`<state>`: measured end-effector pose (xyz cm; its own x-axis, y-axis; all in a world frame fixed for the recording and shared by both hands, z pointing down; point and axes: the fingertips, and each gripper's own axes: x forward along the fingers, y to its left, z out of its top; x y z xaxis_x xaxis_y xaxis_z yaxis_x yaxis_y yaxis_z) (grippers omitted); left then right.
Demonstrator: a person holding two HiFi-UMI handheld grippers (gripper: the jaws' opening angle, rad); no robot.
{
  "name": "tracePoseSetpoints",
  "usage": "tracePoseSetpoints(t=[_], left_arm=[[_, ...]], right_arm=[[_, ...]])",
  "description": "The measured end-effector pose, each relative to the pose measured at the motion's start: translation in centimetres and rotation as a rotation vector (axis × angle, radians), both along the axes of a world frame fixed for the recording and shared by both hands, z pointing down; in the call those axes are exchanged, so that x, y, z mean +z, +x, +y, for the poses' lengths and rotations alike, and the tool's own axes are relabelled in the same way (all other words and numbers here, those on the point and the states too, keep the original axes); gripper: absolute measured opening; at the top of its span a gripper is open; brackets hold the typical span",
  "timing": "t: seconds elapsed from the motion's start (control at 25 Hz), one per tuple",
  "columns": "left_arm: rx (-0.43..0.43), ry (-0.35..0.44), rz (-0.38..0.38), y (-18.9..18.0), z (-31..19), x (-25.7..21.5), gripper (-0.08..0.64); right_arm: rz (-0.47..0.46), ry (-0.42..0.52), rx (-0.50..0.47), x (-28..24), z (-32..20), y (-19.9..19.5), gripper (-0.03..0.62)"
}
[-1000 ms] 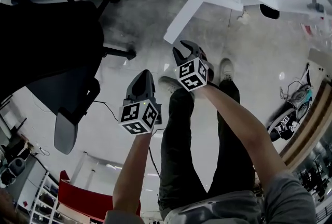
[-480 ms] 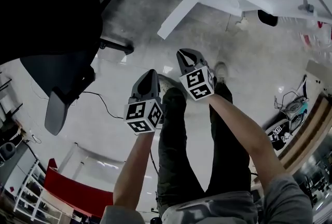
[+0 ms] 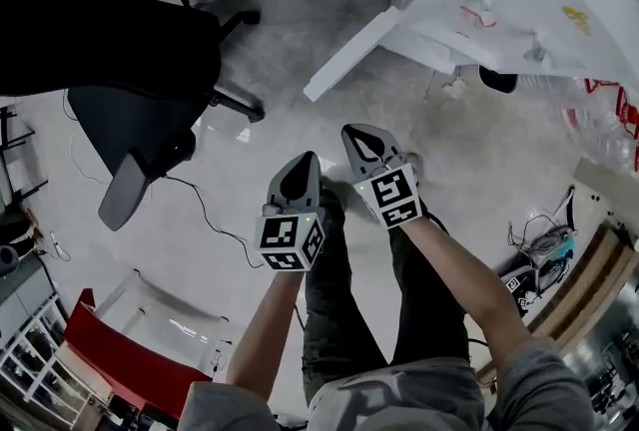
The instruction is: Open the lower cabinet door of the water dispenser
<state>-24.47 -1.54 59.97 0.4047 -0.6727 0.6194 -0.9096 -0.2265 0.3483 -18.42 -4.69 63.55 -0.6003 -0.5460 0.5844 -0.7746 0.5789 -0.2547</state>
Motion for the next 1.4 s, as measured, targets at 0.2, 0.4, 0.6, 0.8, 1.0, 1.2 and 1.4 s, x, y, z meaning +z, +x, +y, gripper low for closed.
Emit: tracePoseSetpoints(t=[0.2, 0.4, 0.6, 0.8, 1.0, 1.2, 1.4], left_arm=[[0.008, 0.079, -0.040, 1.8, -0.9, -6.0, 0.009], [0.016, 0.144, -0.064, 3.5, -0.9, -12.3, 0.009], [0.026, 0.194, -0.071, 5.0, -0.7, -17.9, 0.009], [0.033, 0.256, -0.086, 5.8, -1.0, -24.0, 0.009], [0.015, 0.328, -0.089, 6.0, -1.8, -30.4, 0.009], [0.003, 0.416, -0.072, 6.3, -2.2, -36.7, 0.009], [0.022, 0.512, -0.068, 7.0, -2.1, -42.5, 0.009]], right_arm=[[-0.071, 0.072, 0.004, -7.6, -1.3, 1.2, 0.011], [-0.117, 0.121, 0.009, -14.3, -1.0, 2.6, 0.011], [-0.148, 0.152, 0.013, -20.3, -0.3, 3.4, 0.011], [-0.181, 0.193, 0.041, -26.5, 0.0, 4.2, 0.011], [-0.218, 0.250, 0.073, -33.4, -0.7, 4.9, 0.011], [-0.235, 0.354, 0.055, -40.5, -1.1, 5.1, 0.011], [-0.246, 0.453, 0.064, -46.4, -0.4, 5.6, 0.009]])
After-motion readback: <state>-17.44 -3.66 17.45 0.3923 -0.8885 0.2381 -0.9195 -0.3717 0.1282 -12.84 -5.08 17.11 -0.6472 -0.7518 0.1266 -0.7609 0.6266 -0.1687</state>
